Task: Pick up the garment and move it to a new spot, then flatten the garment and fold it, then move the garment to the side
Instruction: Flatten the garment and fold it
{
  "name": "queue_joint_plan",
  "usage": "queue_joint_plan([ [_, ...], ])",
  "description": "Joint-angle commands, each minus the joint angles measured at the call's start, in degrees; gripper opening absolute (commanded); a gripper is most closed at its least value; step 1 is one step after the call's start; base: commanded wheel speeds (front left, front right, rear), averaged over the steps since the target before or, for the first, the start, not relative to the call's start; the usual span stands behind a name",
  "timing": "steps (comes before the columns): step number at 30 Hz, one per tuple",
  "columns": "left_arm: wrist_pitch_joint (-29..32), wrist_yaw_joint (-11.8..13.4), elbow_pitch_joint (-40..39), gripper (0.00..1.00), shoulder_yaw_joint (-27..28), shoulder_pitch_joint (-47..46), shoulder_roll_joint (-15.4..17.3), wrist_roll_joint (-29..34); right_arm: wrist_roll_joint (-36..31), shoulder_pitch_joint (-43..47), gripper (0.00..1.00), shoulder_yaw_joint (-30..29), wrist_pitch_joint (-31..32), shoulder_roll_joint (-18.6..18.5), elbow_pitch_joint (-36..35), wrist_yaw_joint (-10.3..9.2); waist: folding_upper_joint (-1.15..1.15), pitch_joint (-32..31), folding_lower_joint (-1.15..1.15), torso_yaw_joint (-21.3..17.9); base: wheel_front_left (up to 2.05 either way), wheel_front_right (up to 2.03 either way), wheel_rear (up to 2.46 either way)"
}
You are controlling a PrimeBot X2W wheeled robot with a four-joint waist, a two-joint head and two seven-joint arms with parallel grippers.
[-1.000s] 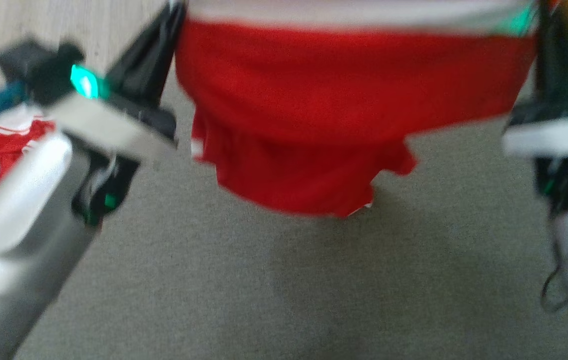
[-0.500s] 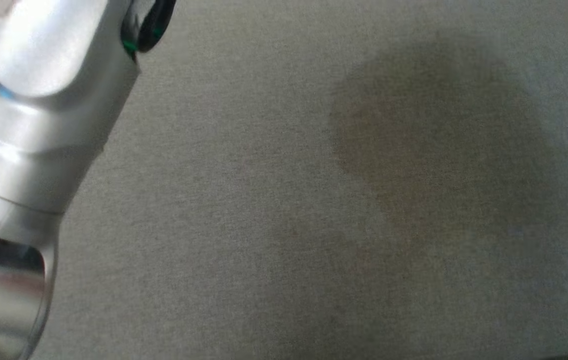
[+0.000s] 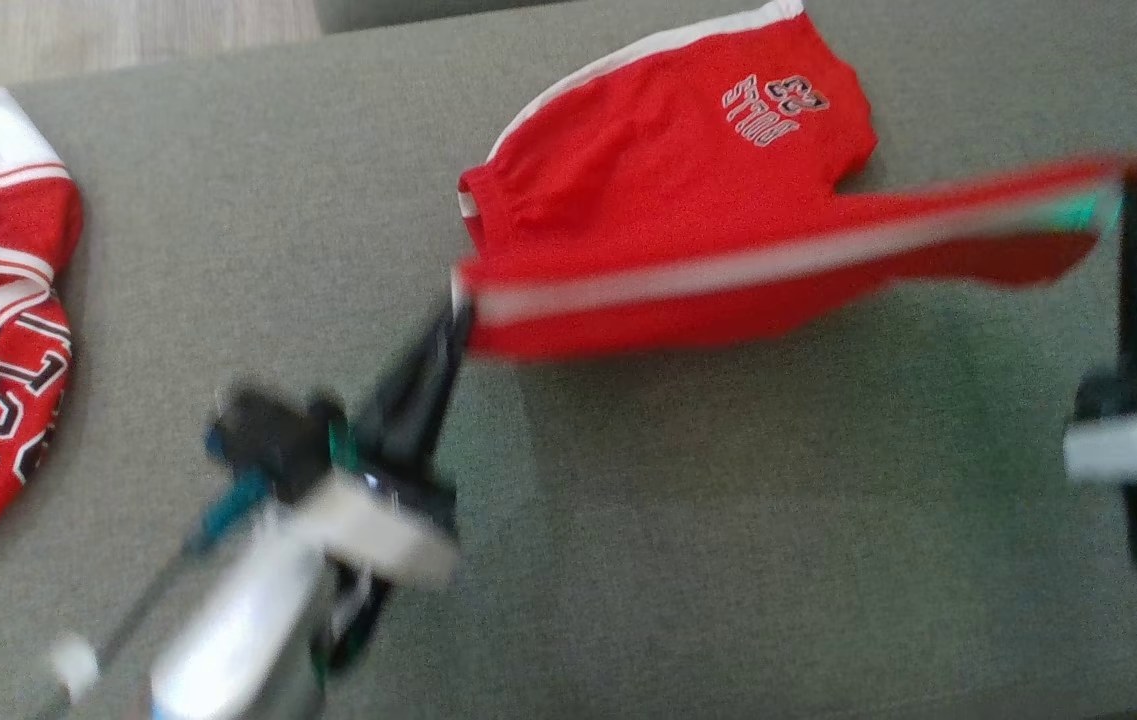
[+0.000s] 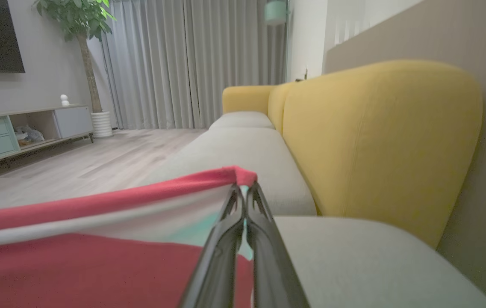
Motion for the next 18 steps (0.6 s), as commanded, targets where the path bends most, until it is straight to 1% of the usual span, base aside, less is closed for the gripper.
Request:
queue_joint_plan([
  [1, -0.3, 0.3, -2.8, 0.0, 2.9, 1.8, 2.0, 0.5, 1.0, 3.2, 0.0, -0.1, -0.1, -0.8, -2.8, -0.04, 0.0, -1.2, 0.01, 0.0, 0.0, 0.0, 0.0],
  [6, -0.3, 1.7, -7.7, 0.0, 3.1, 15.4, 2.6, 0.8, 3.1, 16.4, 0.0, -1.9, 1.2, 0.1, -8.0, -0.04, 0.0, -3.4, 0.01, -0.4, 0.0, 0.0, 0.0],
  [10, 0.1, 2.4, -11.4, 0.0, 2.0, 21.8, 4.2, 0.4, 3.9, 23.3, 0.0, -3.3, 4.6, -0.1, -14.5, -0.04, 0.0, -4.3, 0.01, -0.3, 0.0, 0.0, 0.0],
  [12, 0.7, 2.8, -13.4, 0.0, 2.1, 22.6, 4.7, 0.2, 4.1, 24.2, 0.0, -4.0, 6.1, -0.1, -17.0, -0.04, 0.0, -4.4, 0.01, -0.3, 0.0, 0.0, 0.0],
  [14, 1.3, 3.2, -15.0, 0.0, 2.4, 21.9, 4.5, -0.2, 4.2, 23.1, 0.0, -4.3, 7.4, -0.3, -18.2, -0.04, 0.0, -4.0, 0.01, 0.1, 0.0, 0.0, 0.0],
  [16, 2.3, 3.7, -15.5, 0.0, 2.9, 19.8, 4.0, -0.2, 5.3, 20.6, 0.0, -3.6, 8.4, -0.4, -17.9, -0.04, 0.0, -3.3, 0.01, 0.7, 0.0, 0.0, 0.0],
  [18, 3.5, 3.5, -15.2, 0.0, 2.8, 16.7, 3.0, -0.1, 6.4, 16.9, 0.0, -2.6, 9.5, -1.2, -16.2, -0.04, 0.0, -2.4, 0.01, 1.6, 0.0, 0.0, 0.0],
])
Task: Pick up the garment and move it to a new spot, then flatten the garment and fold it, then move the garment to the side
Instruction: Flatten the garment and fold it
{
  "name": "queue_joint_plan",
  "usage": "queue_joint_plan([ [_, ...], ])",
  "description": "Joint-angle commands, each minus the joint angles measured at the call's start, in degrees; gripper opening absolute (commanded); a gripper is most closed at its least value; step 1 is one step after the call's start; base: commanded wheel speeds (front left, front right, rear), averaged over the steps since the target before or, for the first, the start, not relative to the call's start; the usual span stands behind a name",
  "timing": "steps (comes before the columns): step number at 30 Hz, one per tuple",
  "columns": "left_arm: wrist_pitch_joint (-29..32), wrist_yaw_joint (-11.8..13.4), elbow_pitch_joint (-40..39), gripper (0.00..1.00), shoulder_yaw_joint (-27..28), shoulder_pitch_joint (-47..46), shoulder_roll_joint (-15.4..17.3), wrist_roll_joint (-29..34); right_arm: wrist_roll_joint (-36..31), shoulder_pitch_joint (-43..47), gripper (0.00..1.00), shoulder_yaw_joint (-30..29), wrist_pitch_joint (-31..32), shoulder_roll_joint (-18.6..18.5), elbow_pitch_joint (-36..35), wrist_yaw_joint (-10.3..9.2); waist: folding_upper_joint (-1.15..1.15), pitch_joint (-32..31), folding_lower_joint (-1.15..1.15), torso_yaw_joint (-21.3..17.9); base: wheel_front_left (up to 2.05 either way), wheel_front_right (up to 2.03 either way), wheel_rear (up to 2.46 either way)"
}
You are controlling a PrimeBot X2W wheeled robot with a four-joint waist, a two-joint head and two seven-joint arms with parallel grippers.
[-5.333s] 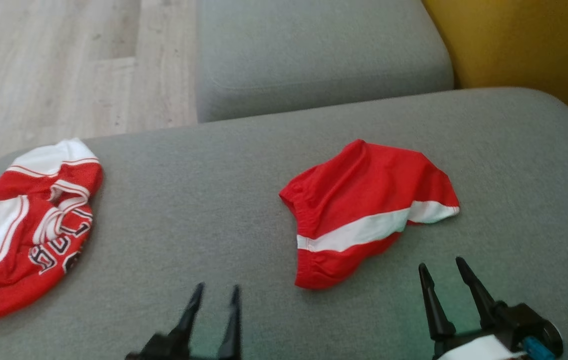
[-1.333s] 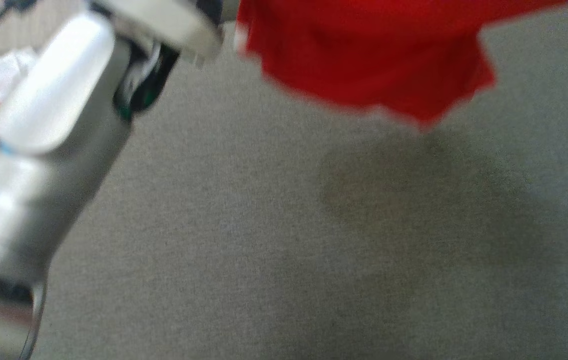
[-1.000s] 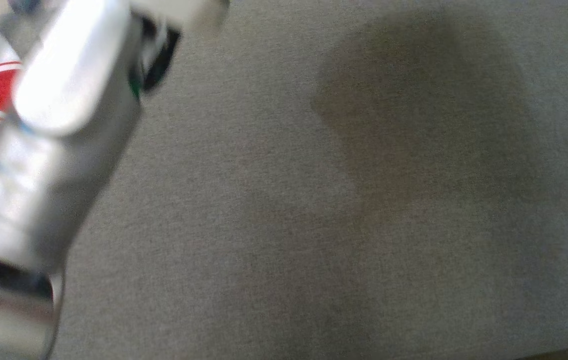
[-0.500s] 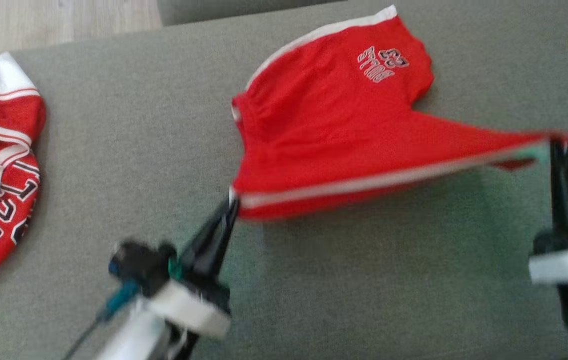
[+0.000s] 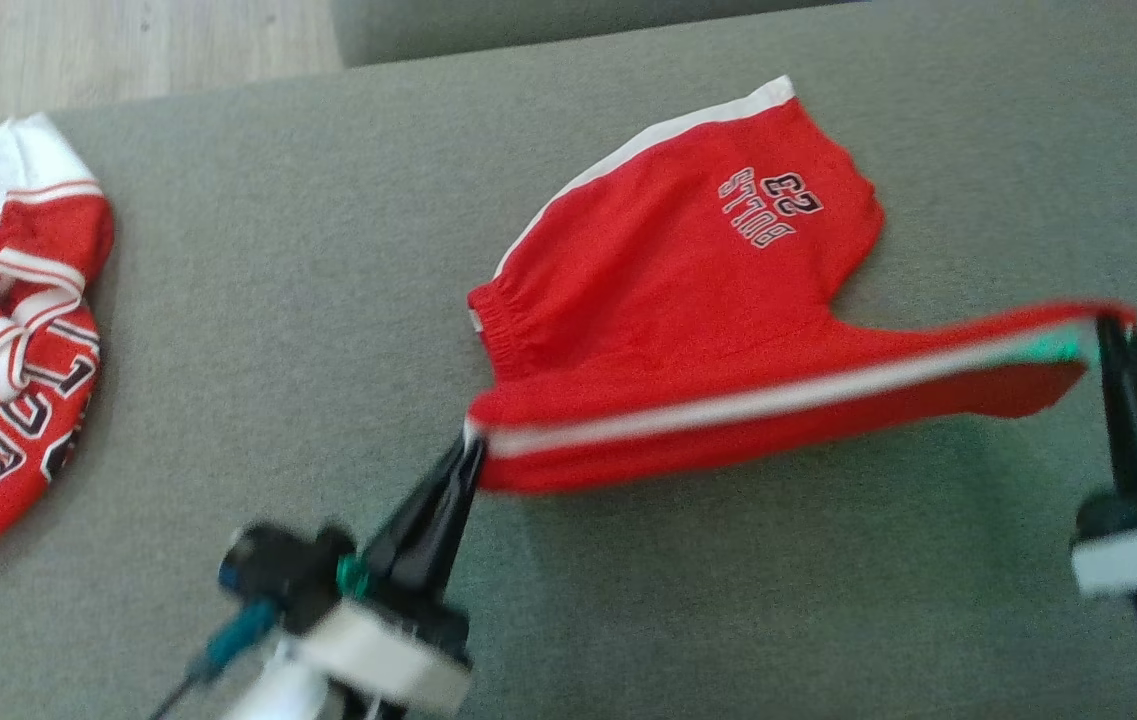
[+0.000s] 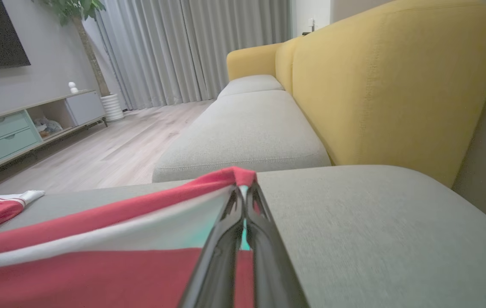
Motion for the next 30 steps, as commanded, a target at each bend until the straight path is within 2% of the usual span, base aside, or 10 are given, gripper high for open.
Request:
queue_joint_plan([
  [1, 0.7, -0.2, -1.0, 0.0, 2.5, -5.3, -0.5, -0.3, 1.1, -5.1, 0.0, 1.1, 0.6, -2.8, 0.0, -0.04, 0.0, 1.4, 0.01, 1.3, 0.0, 0.0, 0.0],
  [9, 5.2, -2.3, 6.8, 0.0, 2.7, -21.0, -6.2, -2.2, 3.8, -24.8, 0.0, 6.7, 3.9, -7.5, 13.8, -0.04, 0.0, 6.8, 0.01, 5.1, 0.0, 0.0, 0.0],
  [13, 7.0, -2.5, 12.6, 0.0, 3.0, -27.0, -8.2, -2.7, 4.9, -33.5, 0.0, 11.1, 5.4, -8.9, 22.0, -0.04, 0.0, 8.8, 0.01, 6.3, 0.0, 0.0, 0.0],
  [17, 8.0, -2.7, 17.8, 0.0, 2.8, -31.3, -10.0, -2.8, 6.1, -40.7, 0.0, 15.8, 5.5, -9.2, 30.0, -0.04, 0.0, 10.8, 0.01, 7.2, 0.0, 0.0, 0.0],
  [24, 7.1, -3.6, 24.8, 0.0, 2.4, -36.6, -11.8, -3.0, 8.0, -49.6, 0.0, 23.0, 3.9, -8.8, 39.7, -0.04, 0.0, 13.6, 0.01, 8.1, 0.0, 0.0, 0.0],
  [25, 6.5, -3.7, 25.9, 0.17, 2.3, -37.3, -12.0, -2.9, 8.5, -50.8, 0.08, 24.0, 3.3, -8.6, 41.1, -0.04, 0.0, 14.0, 0.01, 8.2, 0.0, 0.0, 0.0],
  [26, 5.9, -3.6, 27.0, 0.5, 2.4, -37.9, -12.3, -2.8, 9.0, -51.8, 0.72, 24.9, 2.6, -8.3, 42.3, -0.04, 0.0, 14.2, 0.01, 8.3, 0.0, 0.0, 0.0],
  [27, 5.3, -3.4, 28.1, 1.0, 2.5, -38.5, -12.5, -2.6, 9.7, -52.7, 1.0, 25.7, 1.7, -8.1, 43.4, -0.04, 0.0, 14.3, 0.01, 8.3, 0.0, 0.0, 0.0],
  [30, 2.9, -2.7, 30.8, 1.0, 2.5, -39.1, -13.1, -2.1, 12.2, -54.3, 1.0, 27.7, -1.2, -7.5, 45.9, -0.04, 0.0, 14.1, 0.01, 8.3, 0.0, 0.0, 0.0],
])
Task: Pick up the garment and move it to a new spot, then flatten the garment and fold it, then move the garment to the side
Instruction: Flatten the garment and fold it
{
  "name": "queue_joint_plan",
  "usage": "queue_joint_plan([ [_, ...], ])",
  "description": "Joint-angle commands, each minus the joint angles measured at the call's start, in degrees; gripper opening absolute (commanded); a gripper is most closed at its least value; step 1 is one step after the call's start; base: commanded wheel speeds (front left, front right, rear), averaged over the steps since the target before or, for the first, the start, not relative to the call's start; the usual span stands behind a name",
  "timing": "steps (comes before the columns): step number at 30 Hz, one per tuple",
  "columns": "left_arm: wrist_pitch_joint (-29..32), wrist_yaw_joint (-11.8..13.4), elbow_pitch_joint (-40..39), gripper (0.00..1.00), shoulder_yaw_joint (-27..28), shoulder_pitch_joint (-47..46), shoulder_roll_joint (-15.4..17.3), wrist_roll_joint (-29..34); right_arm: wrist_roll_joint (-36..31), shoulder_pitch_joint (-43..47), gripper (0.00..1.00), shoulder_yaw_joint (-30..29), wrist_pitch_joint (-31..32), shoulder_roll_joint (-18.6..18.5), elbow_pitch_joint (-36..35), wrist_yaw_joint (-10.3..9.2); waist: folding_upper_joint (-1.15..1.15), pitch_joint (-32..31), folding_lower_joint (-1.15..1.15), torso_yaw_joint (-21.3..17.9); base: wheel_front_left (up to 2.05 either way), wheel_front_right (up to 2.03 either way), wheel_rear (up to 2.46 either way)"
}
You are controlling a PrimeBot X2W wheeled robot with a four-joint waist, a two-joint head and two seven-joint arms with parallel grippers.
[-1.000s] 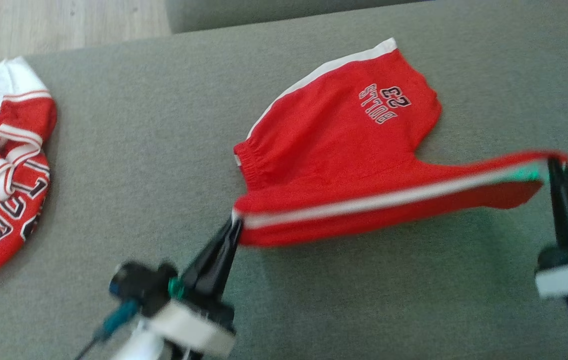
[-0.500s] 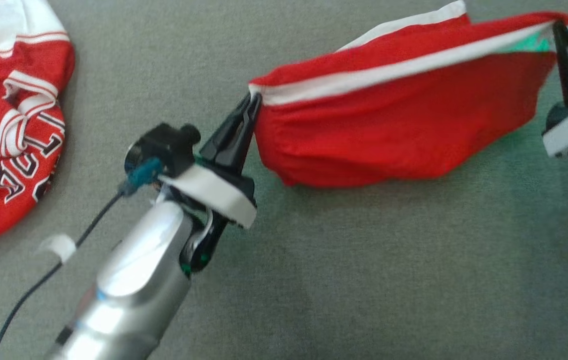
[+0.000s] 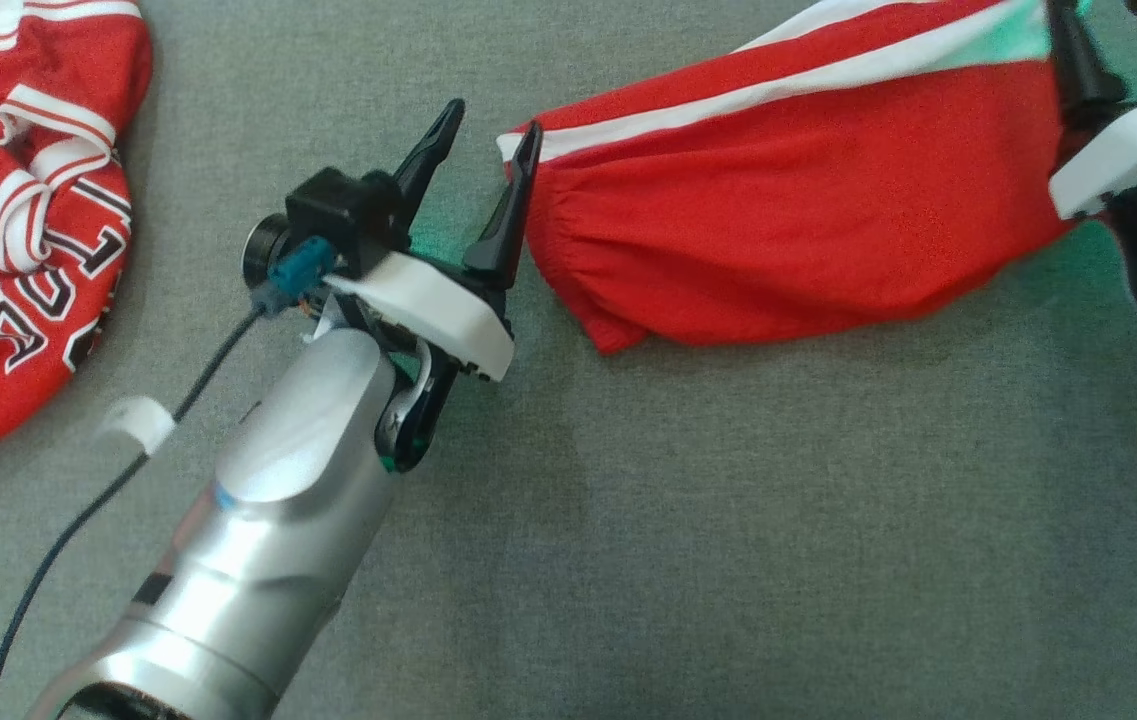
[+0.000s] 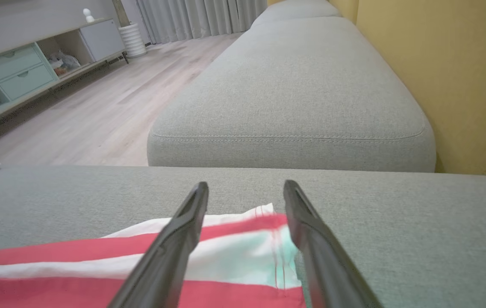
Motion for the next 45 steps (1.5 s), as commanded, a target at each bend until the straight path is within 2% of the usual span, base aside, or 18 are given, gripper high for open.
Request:
queue_joint_plan([
  [1, -0.9, 0.5, -1.1, 1.0, 1.5, -1.3, 0.8, 0.9, 0.9, -0.1, 1.0, 0.8, -0.8, 0.0, -1.0, -0.04, 0.0, -0.4, -0.01, -0.2, 0.0, 0.0, 0.0],
  [5, -4.9, 3.4, -0.4, 1.0, 1.9, 1.1, 1.2, 2.9, 4.3, 0.4, 1.0, 3.4, -3.1, -0.7, 0.5, -0.04, 0.0, -2.2, -0.01, -0.7, 0.0, 0.0, 0.0],
  [6, -5.6, 4.8, -0.9, 1.0, 2.3, 2.0, 1.4, 3.8, 4.8, 0.6, 1.0, 3.9, -3.5, -1.1, 1.1, -0.04, 0.0, -2.6, -0.01, -0.8, 0.0, 0.0, 0.0],
  [8, -6.4, 10.1, -3.0, 1.0, 3.0, 3.9, 2.8, 7.9, 5.4, 1.0, 1.0, 4.6, -4.0, -1.5, 3.1, -0.04, 0.0, -3.1, -0.01, -1.0, 0.0, 0.0, 0.0],
  [9, -6.5, 12.4, -5.5, 1.0, 4.5, 5.5, 2.6, 8.6, 5.7, 1.2, 1.0, 4.8, -4.1, -1.5, 4.2, -0.04, 0.0, -3.3, -0.01, -0.9, 0.0, 0.0, 0.0],
  [10, -6.5, 16.1, -12.3, 1.0, 7.0, 9.2, 2.6, 11.5, 5.7, 1.3, 1.0, 5.4, -3.9, -1.5, 6.9, -0.04, 0.0, -3.6, -0.01, -0.5, 0.0, 0.0, 0.0],
  [13, -6.5, 20.3, -24.0, 1.0, 10.1, 17.8, 2.0, 16.7, 6.1, 1.3, 1.0, 6.4, -2.4, -1.0, 12.3, -0.04, 0.0, -3.7, -0.01, 1.2, 0.0, 0.0, 0.0],
  [15, -6.5, 21.2, -28.2, 1.0, 11.0, 21.3, 1.5, 18.4, 6.6, 1.5, 1.0, 7.0, -1.0, -0.7, 14.6, -0.04, 0.0, -3.7, -0.01, 2.3, 0.0, 0.0, 0.0],
  [19, -6.5, 21.5, -34.0, 1.0, 12.0, 26.7, 0.1, 19.9, 8.4, 2.1, 1.0, 8.2, 3.4, -0.2, 18.1, -0.04, 0.0, -3.8, -0.01, 4.6, 0.0, 0.0, 0.0],
  [20, -6.5, 21.4, -34.8, 1.0, 12.1, 27.5, -0.2, 20.2, 9.1, 2.3, 0.93, 8.5, 4.6, 0.0, 18.7, -0.04, 0.0, -3.8, -0.01, 5.0, 0.0, 0.0, 0.0],
  [21, -6.5, 21.2, -35.4, 1.0, 12.2, 28.3, -0.4, 20.4, 9.9, 2.5, 0.7, 8.6, 5.8, 0.2, 19.2, -0.04, 0.0, -3.8, -0.01, 5.4, 0.0, 0.0, 0.0],
  [22, -6.5, 21.0, -35.8, 1.0, 12.3, 28.9, -0.6, 20.5, 10.6, 2.6, 0.24, 8.7, 6.4, 0.4, 19.4, -0.04, 0.0, -3.9, -0.01, 5.7, 0.0, 0.0, 0.0],
  [23, -6.5, 20.8, -36.0, 1.0, 12.5, 29.4, -0.8, 20.7, 11.3, 2.6, 0.0, 8.6, 6.5, 0.6, 19.6, -0.04, 0.0, -4.0, -0.01, 5.9, 0.0, 0.0, 0.0],
  [31, -6.5, 20.0, -36.7, 1.0, 15.0, 31.1, -1.4, 22.0, 12.4, 3.1, 0.0, 9.4, 3.6, -0.7, 20.4, -0.04, 0.0, -6.5, -0.01, 3.8, 0.0, 0.0, 0.0],
  [40, -6.6, 18.3, -36.4, 1.0, 17.8, 33.9, -1.5, 23.2, 15.0, 7.1, 0.0, 9.7, 1.3, -7.2, 18.7, -0.04, 0.0, -9.2, -0.01, -2.0, 0.0, 0.0, 0.0],
  [45, -6.6, 17.0, -35.2, 1.0, 18.2, 34.6, -1.7, 23.4, 15.0, 6.0, 0.0, 10.2, 0.0, -8.3, 16.6, -0.04, 0.0, -10.5, -0.01, -4.2, 0.0, 0.0, 0.0],
])
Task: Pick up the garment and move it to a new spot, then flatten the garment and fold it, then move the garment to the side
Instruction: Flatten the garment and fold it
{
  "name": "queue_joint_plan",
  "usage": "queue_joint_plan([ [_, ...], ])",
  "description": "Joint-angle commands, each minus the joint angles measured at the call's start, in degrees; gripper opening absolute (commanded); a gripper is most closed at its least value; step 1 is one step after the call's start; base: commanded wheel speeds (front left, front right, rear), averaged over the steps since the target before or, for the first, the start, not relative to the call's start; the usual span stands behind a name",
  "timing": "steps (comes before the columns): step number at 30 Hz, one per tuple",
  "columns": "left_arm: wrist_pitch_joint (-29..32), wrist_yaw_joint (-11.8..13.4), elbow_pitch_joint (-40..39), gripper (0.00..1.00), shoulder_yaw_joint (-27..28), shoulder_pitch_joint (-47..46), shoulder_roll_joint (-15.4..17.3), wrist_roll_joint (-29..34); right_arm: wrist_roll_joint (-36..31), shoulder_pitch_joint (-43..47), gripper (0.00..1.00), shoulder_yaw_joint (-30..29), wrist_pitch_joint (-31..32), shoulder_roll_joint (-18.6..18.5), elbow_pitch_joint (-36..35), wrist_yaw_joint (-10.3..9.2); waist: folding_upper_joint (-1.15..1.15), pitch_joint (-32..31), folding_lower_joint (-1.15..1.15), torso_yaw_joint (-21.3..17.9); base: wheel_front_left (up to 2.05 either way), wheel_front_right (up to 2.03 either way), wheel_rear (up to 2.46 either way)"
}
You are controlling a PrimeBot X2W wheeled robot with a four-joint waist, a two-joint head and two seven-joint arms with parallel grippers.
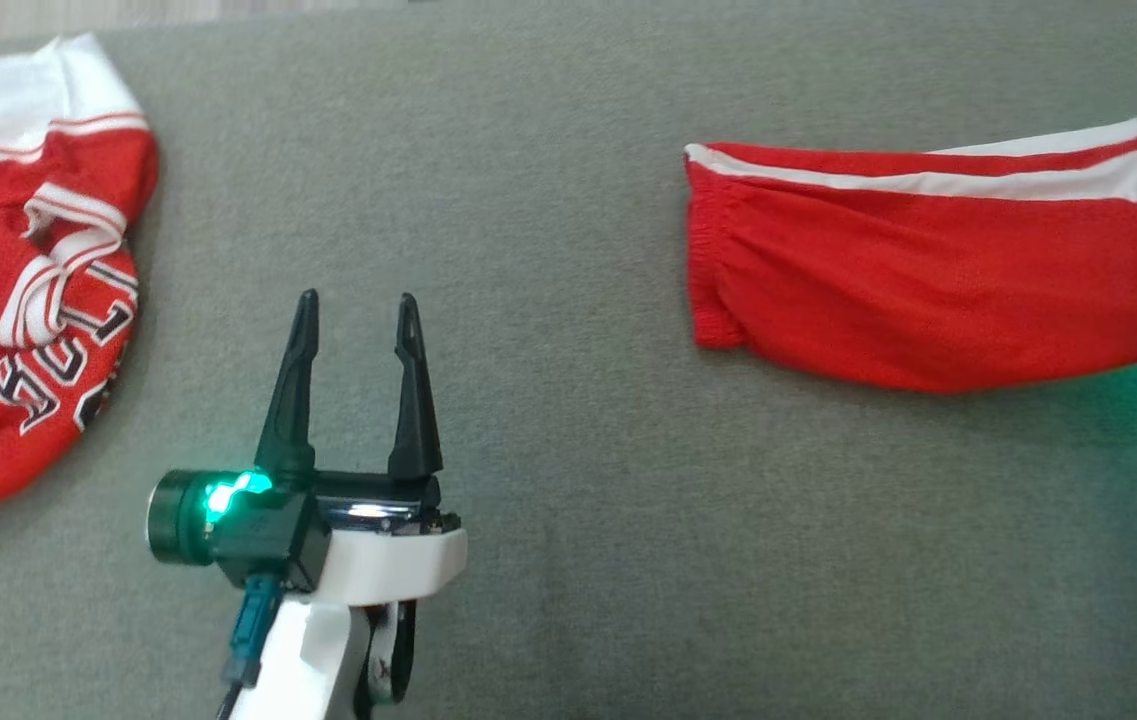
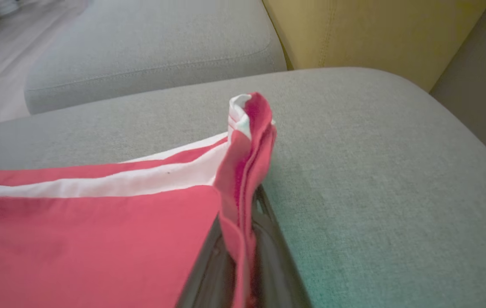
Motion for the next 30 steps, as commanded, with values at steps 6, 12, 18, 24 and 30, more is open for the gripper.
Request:
queue_joint_plan([
  [6, -0.3, -0.7, -0.6, 1.0, 2.3, 0.5, -0.1, 0.7, 0.5, -2.9, 0.0, 1.7, -1.0, 0.4, -6.4, -0.04, 0.0, -3.2, 0.0, -1.1, 0.0, 0.0, 0.0],
  [12, -0.3, -1.4, 0.2, 1.0, 2.1, 2.0, -0.2, 0.3, 1.9, -3.0, 0.0, 2.6, 0.7, 4.1, -15.2, -0.04, 0.0, -5.7, 0.0, 0.3, 0.0, 0.0, 0.0],
  [18, -0.3, -1.1, 0.4, 1.0, 1.7, 3.5, -0.4, -0.7, 1.2, 2.5, 0.0, 4.0, 1.0, 10.6, -21.6, -0.04, 0.0, -7.2, 0.0, 2.7, 0.0, 0.0, 0.0],
  [24, -0.3, -1.3, 0.7, 1.0, 0.4, 3.7, -0.4, -1.4, 0.1, 8.5, 1.0, 4.0, -4.0, 21.3, -22.1, -0.04, 0.0, -7.6, 0.0, 4.8, 0.0, 0.0, 0.0],
  [30, -0.3, -0.2, -0.3, 1.0, 1.0, 4.6, -0.4, -1.9, -1.3, 13.7, 1.0, -1.6, -9.0, 20.3, -27.8, -0.04, 0.0, -9.4, 0.0, 5.2, 0.0, 0.0, 0.0],
])
